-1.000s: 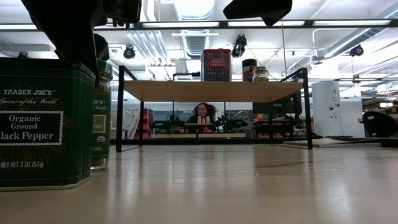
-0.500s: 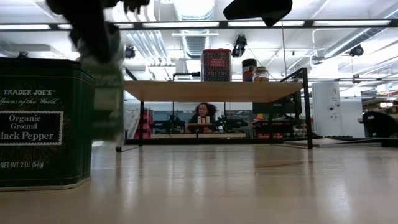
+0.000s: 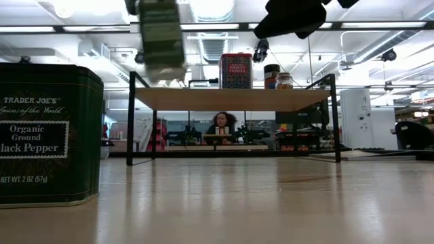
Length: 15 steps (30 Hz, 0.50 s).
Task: Shelf spices
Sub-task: Put the green seasoning bottle on the shelf
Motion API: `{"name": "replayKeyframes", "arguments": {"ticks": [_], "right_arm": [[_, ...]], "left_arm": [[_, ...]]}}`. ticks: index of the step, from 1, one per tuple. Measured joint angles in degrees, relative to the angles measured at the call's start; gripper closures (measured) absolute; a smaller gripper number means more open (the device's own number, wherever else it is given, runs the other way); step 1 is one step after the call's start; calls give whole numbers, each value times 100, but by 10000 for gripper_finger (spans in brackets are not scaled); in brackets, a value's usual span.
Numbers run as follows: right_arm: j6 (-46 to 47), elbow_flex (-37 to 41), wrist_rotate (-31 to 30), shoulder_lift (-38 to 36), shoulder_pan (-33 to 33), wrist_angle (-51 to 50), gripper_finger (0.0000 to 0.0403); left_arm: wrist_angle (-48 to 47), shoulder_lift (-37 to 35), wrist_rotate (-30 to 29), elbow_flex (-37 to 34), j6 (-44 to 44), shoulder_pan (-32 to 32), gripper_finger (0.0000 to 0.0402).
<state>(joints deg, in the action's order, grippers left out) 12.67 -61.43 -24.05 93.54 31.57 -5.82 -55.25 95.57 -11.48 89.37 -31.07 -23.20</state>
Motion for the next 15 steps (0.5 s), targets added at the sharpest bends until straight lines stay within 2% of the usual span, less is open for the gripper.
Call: {"name": "replayKeyframes", "arguments": {"ticks": [15], "right_arm": [[591,192,-189,2,260,-33,204]], "left_arm": [[-1387,0,-5,1198,1156,744,203]]}}
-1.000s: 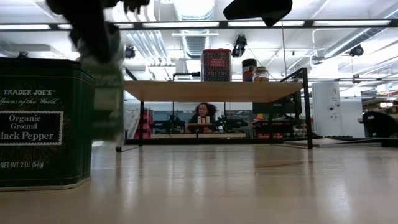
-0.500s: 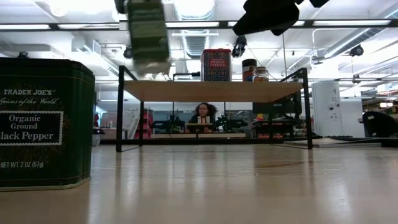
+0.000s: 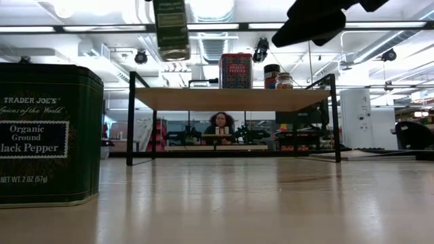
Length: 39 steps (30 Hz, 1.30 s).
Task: Shelf spices
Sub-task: Put the green seasoning bottle on the shelf
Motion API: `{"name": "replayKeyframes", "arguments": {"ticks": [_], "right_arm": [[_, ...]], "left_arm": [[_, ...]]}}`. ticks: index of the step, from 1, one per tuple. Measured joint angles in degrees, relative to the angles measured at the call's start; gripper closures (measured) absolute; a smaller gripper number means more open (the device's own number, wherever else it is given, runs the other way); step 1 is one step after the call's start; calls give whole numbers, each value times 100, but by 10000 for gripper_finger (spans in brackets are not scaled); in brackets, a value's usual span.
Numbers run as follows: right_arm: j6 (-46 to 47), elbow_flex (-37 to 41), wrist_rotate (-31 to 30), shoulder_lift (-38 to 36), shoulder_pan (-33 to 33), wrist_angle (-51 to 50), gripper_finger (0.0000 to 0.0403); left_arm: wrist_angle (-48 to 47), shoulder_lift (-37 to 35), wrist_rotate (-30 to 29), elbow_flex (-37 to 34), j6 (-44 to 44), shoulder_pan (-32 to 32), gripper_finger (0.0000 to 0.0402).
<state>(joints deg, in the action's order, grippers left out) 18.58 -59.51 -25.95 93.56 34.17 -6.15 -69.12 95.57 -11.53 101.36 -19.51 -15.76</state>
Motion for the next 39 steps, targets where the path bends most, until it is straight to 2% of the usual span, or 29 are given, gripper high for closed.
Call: {"name": "replayKeyframes", "arguments": {"ticks": [6,13,24,39], "right_arm": [[112,106,-117,0,22,26,204],[108,142,-122,0,33,61,204],[95,171,-119,0,46,73,204],[136,171,-112,0,59,94,204]], "left_arm": [[-607,0,8,371,364,381,203],[-620,0,11,687,840,814,203],[-1149,0,72,1152,1558,1635,202],[-1095,70,821,1140,2361,3008,201]]}}
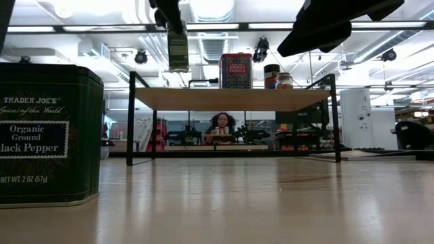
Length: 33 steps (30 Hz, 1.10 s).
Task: Shelf spices
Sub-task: Put the green seasoning bottle on the shelf
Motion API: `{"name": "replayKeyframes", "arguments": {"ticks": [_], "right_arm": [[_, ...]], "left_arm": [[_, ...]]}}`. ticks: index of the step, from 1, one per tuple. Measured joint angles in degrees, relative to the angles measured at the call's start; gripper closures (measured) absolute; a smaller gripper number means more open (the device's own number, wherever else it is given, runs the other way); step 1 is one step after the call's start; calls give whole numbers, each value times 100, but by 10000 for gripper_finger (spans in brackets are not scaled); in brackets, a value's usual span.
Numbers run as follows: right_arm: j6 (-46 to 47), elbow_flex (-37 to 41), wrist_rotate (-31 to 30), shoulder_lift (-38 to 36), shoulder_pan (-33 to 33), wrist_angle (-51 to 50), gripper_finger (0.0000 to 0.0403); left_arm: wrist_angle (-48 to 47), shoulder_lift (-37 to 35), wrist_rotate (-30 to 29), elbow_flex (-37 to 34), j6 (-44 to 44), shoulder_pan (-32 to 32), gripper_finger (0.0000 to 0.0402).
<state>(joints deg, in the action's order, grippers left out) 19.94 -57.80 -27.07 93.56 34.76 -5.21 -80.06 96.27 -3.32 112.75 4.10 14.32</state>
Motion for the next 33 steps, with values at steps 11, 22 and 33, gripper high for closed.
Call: {"name": "replayKeyframes", "arguments": {"ticks": [11,22,33], "right_arm": [[-17,23,0,0,63,-4,204],[111,53,-6,0,201,-2,204],[350,96,-155,0,354,-7,204]], "left_arm": [[109,209,383,-7,708,746,201],[170,370,1107,-7,1150,1438,201],[117,368,1542,-75,1499,1789,201]]}}
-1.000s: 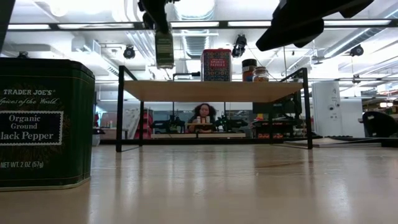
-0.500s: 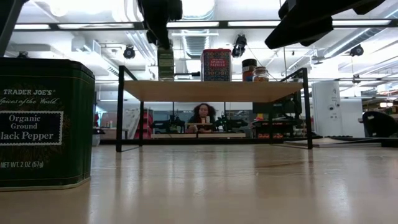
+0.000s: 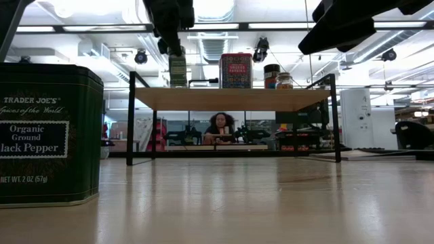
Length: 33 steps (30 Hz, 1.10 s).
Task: Shelf spices
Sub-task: Put the green seasoning bottle on the shelf
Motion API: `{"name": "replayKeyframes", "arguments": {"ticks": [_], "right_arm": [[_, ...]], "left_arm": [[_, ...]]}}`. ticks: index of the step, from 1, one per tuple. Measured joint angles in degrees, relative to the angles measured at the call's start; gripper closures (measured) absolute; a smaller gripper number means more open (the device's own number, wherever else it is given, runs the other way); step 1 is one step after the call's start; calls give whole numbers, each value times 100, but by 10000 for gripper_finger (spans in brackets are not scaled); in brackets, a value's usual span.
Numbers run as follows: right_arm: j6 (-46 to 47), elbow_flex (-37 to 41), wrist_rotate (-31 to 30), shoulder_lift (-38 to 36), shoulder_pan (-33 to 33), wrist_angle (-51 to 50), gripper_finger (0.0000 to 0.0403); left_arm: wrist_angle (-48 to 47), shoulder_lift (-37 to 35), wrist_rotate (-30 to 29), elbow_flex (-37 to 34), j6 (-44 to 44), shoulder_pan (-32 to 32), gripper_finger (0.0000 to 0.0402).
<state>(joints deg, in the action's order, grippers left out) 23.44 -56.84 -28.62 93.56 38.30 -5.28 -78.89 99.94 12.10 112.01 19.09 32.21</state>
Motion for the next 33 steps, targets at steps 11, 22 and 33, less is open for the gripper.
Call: {"name": "replayKeyframes", "arguments": {"ticks": [11,22,33], "right_arm": [[65,2,-108,0,49,-7,204],[0,2,-160,0,46,-31,204],[1,2,-160,0,46,-26,204]], "left_arm": [[192,-35,-278,-617,125,15,201],[482,-62,-510,-702,157,14,200],[457,-59,-540,-704,96,0,162]]}}
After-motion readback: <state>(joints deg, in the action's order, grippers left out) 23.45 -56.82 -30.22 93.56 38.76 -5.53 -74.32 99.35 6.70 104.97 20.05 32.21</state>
